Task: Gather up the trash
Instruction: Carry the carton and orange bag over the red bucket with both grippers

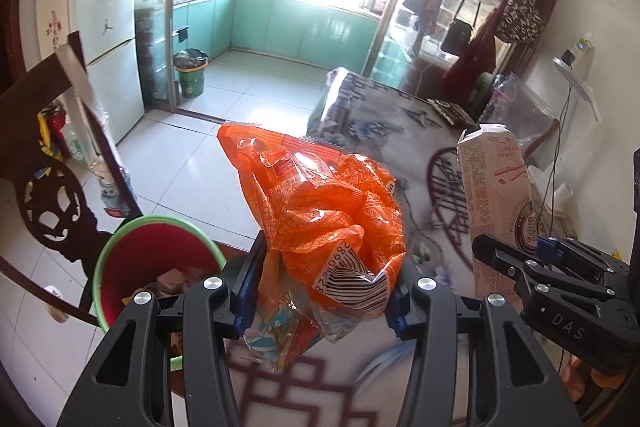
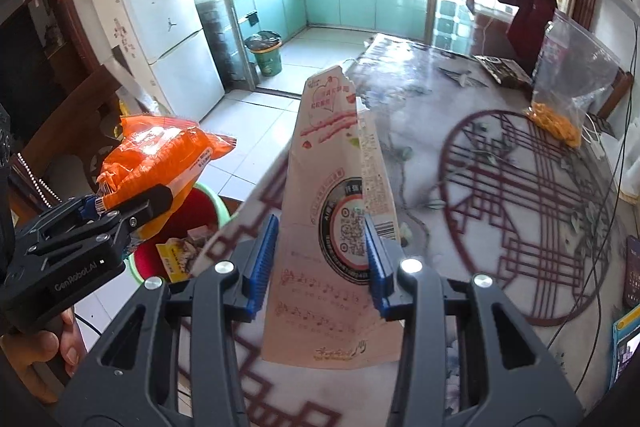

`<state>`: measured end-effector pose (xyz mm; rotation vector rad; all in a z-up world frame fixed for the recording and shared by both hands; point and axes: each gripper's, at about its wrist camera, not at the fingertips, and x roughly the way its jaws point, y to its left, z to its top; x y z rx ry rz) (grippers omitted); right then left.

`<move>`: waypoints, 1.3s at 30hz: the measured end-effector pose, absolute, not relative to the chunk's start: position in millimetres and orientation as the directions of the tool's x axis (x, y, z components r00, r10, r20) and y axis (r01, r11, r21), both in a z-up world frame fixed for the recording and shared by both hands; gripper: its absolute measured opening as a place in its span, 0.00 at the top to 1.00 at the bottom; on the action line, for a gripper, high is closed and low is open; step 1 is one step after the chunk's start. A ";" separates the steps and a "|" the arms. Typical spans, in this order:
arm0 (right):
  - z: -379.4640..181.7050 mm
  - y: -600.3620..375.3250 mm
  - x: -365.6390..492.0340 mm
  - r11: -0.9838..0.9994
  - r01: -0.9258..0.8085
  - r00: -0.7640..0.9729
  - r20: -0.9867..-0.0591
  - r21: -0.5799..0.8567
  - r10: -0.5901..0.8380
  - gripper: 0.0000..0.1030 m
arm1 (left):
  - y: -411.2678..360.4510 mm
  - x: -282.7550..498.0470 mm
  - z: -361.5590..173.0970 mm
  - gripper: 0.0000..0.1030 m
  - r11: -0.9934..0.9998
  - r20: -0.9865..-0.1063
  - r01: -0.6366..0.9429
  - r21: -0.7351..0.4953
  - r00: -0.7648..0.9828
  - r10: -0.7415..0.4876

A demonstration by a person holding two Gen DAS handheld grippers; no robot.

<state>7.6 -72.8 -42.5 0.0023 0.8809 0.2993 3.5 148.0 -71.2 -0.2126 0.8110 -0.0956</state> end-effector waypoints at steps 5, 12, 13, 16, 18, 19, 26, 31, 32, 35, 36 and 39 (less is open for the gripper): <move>-38.6 -52.2 4.9 0.952 -0.282 0.600 -0.752 0.120 0.272 0.61 | 166.3 -5.3 -68.1 0.54 0.975 -0.703 -0.019 -0.222 0.696 -0.147; -37.1 -24.2 2.2 0.936 -0.331 0.590 -0.748 0.120 0.305 0.61 | 197.8 -18.3 -70.6 0.54 0.973 -0.706 -0.080 -0.216 0.701 -0.100; -37.6 -18.7 2.0 0.932 -0.342 0.585 -0.749 0.120 0.311 0.61 | 201.9 -19.5 -71.4 0.54 0.972 -0.707 -0.089 -0.216 0.701 -0.093; -38.4 -7.5 0.9 0.924 -0.362 0.576 -0.751 0.119 0.322 0.61 | 215.5 -23.5 -74.5 0.54 0.969 -0.710 -0.125 -0.212 0.701 -0.065; -38.8 -1.0 0.2 0.919 -0.375 0.571 -0.752 0.118 0.330 0.61 | 225.6 -26.0 -77.3 0.54 0.966 -0.714 -0.153 -0.210 0.698 -0.044; -39.4 3.4 0.4 0.916 -0.383 0.566 -0.754 0.118 0.334 0.61 | 230.4 -27.1 -78.8 0.54 0.964 -0.717 -0.168 -0.207 0.696 -0.032; -45.6 25.2 1.1 0.897 -0.427 0.540 -0.762 0.118 0.357 0.61 | 261.3 -33.7 -90.9 0.54 0.948 -0.737 -0.257 -0.190 0.675 0.035; -49.6 40.4 4.1 0.883 -0.455 0.521 -0.768 0.118 0.371 0.61 | 279.2 -35.1 -102.2 0.54 0.935 -0.755 -0.304 -0.182 0.653 0.066; -50.1 43.9 4.1 0.881 -0.459 0.518 -0.770 0.119 0.373 0.61 | 281.6 -35.1 -104.0 0.54 0.933 -0.758 -0.310 -0.180 0.649 0.069; -53.2 53.8 6.0 0.873 -0.473 0.505 -0.775 0.118 0.379 0.61 | 290.7 -32.9 -112.4 0.54 0.927 -0.772 -0.330 -0.179 0.631 0.075; -54.0 56.5 6.8 0.871 -0.476 0.501 -0.777 0.119 0.380 0.61 | 293.1 -32.2 -114.5 0.54 0.925 -0.776 -0.335 -0.178 0.626 0.076; -57.9 69.4 10.5 0.863 -0.490 0.486 -0.785 0.118 0.384 0.61 | 301.0 -28.7 -121.7 0.54 0.921 -0.789 -0.349 -0.174 0.609 0.081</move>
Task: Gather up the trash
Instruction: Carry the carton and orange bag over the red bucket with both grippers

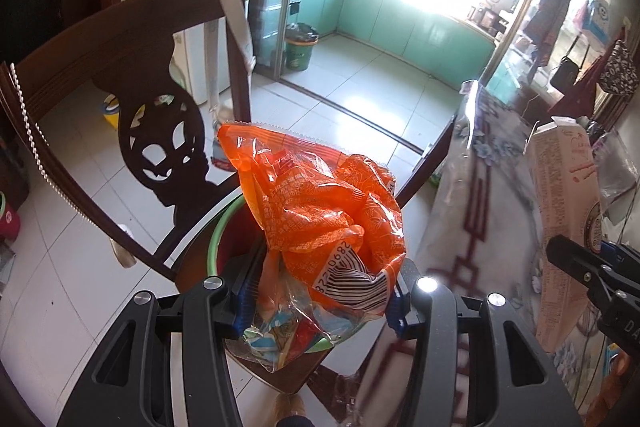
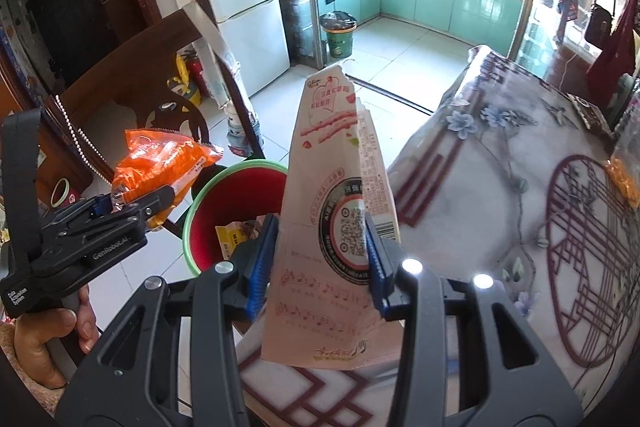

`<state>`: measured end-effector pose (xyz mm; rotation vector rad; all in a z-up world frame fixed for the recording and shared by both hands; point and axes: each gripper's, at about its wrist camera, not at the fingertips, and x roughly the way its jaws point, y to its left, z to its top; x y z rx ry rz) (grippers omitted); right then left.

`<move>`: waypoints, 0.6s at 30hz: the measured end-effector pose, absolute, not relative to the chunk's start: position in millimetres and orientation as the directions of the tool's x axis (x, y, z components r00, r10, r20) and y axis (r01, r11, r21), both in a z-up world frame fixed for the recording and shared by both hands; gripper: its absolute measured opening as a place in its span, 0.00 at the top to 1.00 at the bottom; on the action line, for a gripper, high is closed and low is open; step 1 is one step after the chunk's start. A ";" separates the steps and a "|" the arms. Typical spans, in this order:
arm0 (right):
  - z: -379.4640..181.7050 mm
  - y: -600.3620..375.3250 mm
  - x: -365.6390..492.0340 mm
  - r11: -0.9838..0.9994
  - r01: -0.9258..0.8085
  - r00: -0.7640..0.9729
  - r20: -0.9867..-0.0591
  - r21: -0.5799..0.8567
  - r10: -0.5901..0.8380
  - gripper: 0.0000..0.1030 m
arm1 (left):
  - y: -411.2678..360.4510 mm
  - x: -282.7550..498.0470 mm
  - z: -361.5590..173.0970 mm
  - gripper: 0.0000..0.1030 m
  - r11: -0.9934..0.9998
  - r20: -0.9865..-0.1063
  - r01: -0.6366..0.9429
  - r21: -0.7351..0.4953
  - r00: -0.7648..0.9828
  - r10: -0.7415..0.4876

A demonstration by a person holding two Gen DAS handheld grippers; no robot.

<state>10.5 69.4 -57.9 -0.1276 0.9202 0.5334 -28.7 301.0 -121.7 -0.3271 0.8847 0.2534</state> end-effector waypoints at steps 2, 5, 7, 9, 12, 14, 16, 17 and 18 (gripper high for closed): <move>-59.3 75.4 12.7 0.859 -0.498 0.478 -0.789 0.119 0.386 0.61 | 306.0 -26.2 -126.1 0.54 0.918 -0.796 -0.357 -0.172 0.599 0.083; -63.0 87.7 15.7 0.851 -0.513 0.465 -0.795 0.117 0.389 0.61 | 315.2 -21.7 -133.7 0.54 0.914 -0.809 -0.369 -0.170 0.582 0.085; -65.6 95.0 18.0 0.845 -0.522 0.455 -0.800 0.116 0.391 0.61 | 319.9 -18.3 -138.6 0.54 0.911 -0.817 -0.376 -0.170 0.570 0.083; -69.3 101.8 20.5 0.839 -0.531 0.443 -0.805 0.119 0.394 0.61 | 323.5 -15.1 -143.1 0.54 0.909 -0.824 -0.380 -0.169 0.560 0.082; -75.1 114.8 24.8 0.828 -0.546 0.417 -0.816 0.128 0.401 0.61 | 328.4 -10.4 -149.9 0.54 0.906 -0.833 -0.387 -0.169 0.547 0.078; -78.6 120.5 27.8 0.822 -0.554 0.404 -0.821 0.130 0.403 0.61 | 332.0 -6.3 -155.4 0.54 0.905 -0.841 -0.391 -0.168 0.536 0.075; -84.1 128.2 31.0 0.814 -0.564 0.385 -0.830 0.136 0.405 0.61 | 334.2 -0.2 -163.7 0.54 0.906 -0.854 -0.390 -0.164 0.515 0.067; -87.0 131.9 33.0 0.811 -0.568 0.375 -0.833 0.139 0.406 0.61 | 335.1 2.4 -166.9 0.54 0.907 -0.859 -0.388 -0.161 0.508 0.065; -89.9 135.1 35.0 0.808 -0.572 0.365 -0.837 0.144 0.407 0.61 | 336.3 5.5 -170.6 0.54 0.908 -0.863 -0.387 -0.158 0.501 0.064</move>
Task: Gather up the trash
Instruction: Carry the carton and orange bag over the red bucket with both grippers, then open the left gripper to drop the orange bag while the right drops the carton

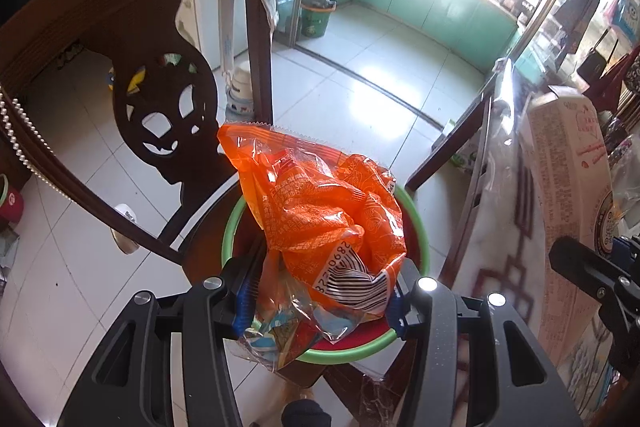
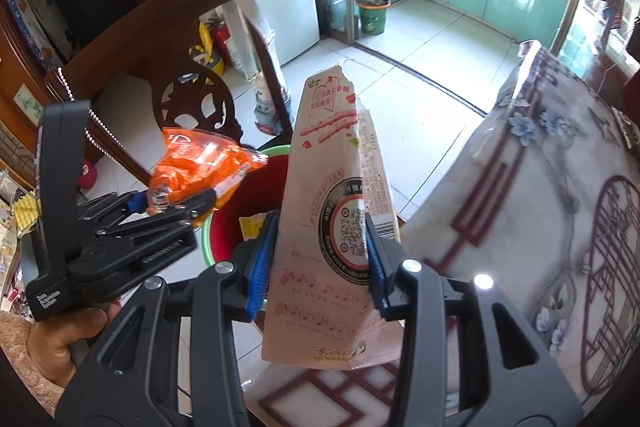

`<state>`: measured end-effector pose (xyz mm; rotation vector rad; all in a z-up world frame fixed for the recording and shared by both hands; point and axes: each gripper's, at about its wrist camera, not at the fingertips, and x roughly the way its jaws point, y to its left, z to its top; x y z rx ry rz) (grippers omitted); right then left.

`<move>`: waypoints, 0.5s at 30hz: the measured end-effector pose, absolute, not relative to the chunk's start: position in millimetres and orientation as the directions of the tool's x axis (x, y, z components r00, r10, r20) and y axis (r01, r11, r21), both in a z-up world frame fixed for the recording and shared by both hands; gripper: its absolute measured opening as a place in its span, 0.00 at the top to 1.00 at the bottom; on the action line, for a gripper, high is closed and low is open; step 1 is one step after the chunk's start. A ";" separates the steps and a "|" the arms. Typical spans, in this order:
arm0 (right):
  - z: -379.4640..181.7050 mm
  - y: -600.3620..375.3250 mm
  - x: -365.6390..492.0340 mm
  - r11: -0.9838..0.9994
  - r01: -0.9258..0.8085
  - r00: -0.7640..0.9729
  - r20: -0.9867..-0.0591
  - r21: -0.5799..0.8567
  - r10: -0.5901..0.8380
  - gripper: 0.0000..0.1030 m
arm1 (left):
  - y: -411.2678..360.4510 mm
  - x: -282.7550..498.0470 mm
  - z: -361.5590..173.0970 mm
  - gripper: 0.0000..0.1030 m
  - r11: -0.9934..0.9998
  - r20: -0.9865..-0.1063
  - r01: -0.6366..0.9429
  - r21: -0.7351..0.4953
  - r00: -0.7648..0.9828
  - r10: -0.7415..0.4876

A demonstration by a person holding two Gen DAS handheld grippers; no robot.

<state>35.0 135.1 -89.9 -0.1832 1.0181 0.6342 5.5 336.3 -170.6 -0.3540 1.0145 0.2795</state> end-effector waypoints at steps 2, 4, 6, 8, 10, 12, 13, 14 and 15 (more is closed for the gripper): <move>-97.7 142.5 40.3 0.802 -0.578 0.341 -0.848 0.150 0.405 0.61 | 338.5 9.8 -175.0 0.54 0.907 -0.869 -0.391 -0.155 0.491 0.063; -103.3 147.5 44.3 0.798 -0.581 0.322 -0.856 0.158 0.404 0.61 | 342.0 12.9 -178.9 0.54 0.904 -0.874 -0.398 -0.157 0.482 0.060; -108.0 151.7 47.3 0.797 -0.582 0.310 -0.863 0.159 0.399 0.61 | 344.2 15.3 -183.3 0.54 0.903 -0.881 -0.401 -0.156 0.470 0.057; -110.4 153.7 48.8 0.796 -0.583 0.301 -0.866 0.163 0.398 0.61 | 345.7 17.7 -185.8 0.54 0.903 -0.885 -0.402 -0.154 0.462 0.054; -113.8 155.6 51.2 0.794 -0.584 0.291 -0.870 0.168 0.398 0.61 | 345.7 19.1 -187.6 0.54 0.904 -0.889 -0.399 -0.154 0.454 0.049; -115.9 158.2 51.7 0.794 -0.584 0.286 -0.873 0.168 0.395 0.61 | 346.7 20.9 -189.8 0.54 0.903 -0.892 -0.401 -0.154 0.449 0.048; -116.5 160.1 52.3 0.793 -0.585 0.284 -0.874 0.167 0.394 0.61 | 347.3 21.2 -190.9 0.54 0.902 -0.894 -0.402 -0.155 0.447 0.045; -117.3 160.9 53.1 0.793 -0.587 0.282 -0.875 0.167 0.393 0.61 | 348.1 21.9 -192.3 0.54 0.901 -0.895 -0.404 -0.157 0.444 0.043; -118.3 161.0 53.6 0.792 -0.587 0.280 -0.877 0.166 0.391 0.61 | 348.6 22.4 -193.0 0.54 0.901 -0.896 -0.405 -0.157 0.442 0.042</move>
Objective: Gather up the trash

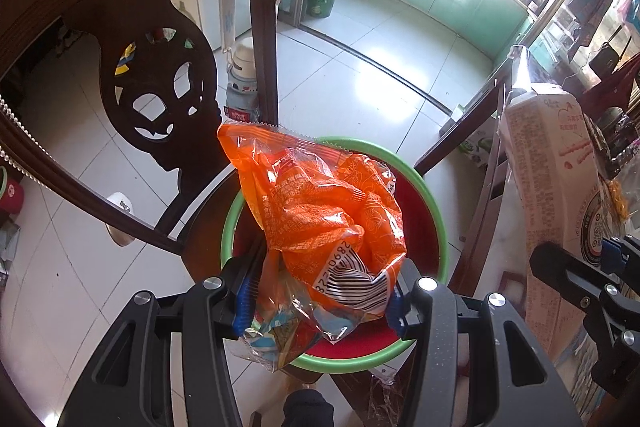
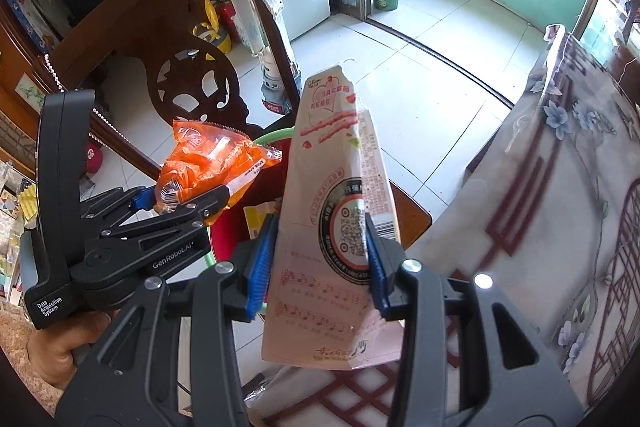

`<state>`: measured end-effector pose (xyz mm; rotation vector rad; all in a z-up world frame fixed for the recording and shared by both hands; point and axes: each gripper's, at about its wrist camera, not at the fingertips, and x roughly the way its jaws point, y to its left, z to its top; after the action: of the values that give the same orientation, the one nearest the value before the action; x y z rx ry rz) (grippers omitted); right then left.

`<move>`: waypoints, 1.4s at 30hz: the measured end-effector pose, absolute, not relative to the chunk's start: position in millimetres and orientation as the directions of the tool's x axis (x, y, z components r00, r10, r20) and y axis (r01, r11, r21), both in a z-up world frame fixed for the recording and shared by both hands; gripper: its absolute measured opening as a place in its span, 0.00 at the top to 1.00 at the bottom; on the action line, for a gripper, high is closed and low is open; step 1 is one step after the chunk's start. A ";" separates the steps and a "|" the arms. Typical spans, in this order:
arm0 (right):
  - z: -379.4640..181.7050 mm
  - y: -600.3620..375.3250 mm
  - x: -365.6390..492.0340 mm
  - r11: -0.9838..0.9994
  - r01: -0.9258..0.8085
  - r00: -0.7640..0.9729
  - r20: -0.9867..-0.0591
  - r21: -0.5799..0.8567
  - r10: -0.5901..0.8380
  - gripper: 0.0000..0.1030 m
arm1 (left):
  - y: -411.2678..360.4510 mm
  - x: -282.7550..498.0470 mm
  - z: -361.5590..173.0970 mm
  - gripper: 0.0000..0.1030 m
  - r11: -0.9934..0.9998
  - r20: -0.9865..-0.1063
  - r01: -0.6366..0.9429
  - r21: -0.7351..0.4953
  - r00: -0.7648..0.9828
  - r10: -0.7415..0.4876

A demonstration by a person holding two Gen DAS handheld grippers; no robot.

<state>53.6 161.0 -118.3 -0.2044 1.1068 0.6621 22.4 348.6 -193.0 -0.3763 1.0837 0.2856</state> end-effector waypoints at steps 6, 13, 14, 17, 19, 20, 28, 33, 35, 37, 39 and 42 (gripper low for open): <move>-122.6 162.3 57.1 0.795 -0.583 0.271 -0.882 0.168 0.385 0.61 | 351.6 26.2 -195.7 0.53 0.898 -0.900 -0.410 -0.159 0.435 0.039; -124.4 166.2 57.6 0.793 -0.586 0.269 -0.884 0.165 0.382 0.61 | 352.8 27.2 -196.3 0.53 0.897 -0.899 -0.412 -0.163 0.437 0.038; -124.5 166.3 58.0 0.793 -0.586 0.269 -0.884 0.164 0.382 0.61 | 352.4 27.3 -196.0 0.53 0.896 -0.899 -0.412 -0.162 0.437 0.039; -123.9 165.5 58.5 0.795 -0.584 0.274 -0.882 0.164 0.383 0.61 | 354.5 27.4 -195.9 0.48 0.891 -0.899 -0.426 -0.157 0.436 0.050; -123.0 165.3 58.6 0.795 -0.584 0.278 -0.880 0.164 0.386 0.61 | 356.3 27.8 -196.3 0.41 0.885 -0.899 -0.436 -0.161 0.435 0.051; -122.5 164.9 58.2 0.794 -0.585 0.281 -0.878 0.163 0.387 0.60 | 357.3 28.1 -196.7 0.36 0.883 -0.899 -0.440 -0.164 0.435 0.049; -115.8 159.7 55.9 0.798 -0.582 0.303 -0.869 0.155 0.391 0.51 | 355.4 26.6 -193.6 0.30 0.885 -0.895 -0.437 -0.159 0.442 0.057; -114.6 157.2 54.9 0.799 -0.580 0.304 -0.869 0.157 0.391 0.51 | 352.7 23.9 -192.2 0.30 0.887 -0.894 -0.434 -0.156 0.443 0.059; -113.2 154.5 53.0 0.801 -0.578 0.307 -0.868 0.156 0.391 0.51 | 352.0 23.0 -191.6 0.30 0.888 -0.894 -0.433 -0.156 0.444 0.059; -111.9 151.4 50.9 0.803 -0.576 0.310 -0.866 0.157 0.391 0.51 | 350.1 21.6 -190.5 0.30 0.889 -0.894 -0.431 -0.154 0.445 0.061; -111.0 148.5 48.6 0.805 -0.573 0.314 -0.865 0.155 0.390 0.50 | 347.4 19.8 -189.3 0.30 0.893 -0.893 -0.425 -0.149 0.446 0.063; -109.8 143.2 44.9 0.811 -0.564 0.321 -0.863 0.156 0.389 0.46 | 344.1 17.1 -188.2 0.30 0.895 -0.893 -0.422 -0.148 0.446 0.063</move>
<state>44.9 143.2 -109.8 -0.1859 1.0746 0.6310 17.1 344.1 -188.2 -0.3762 1.0718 0.3092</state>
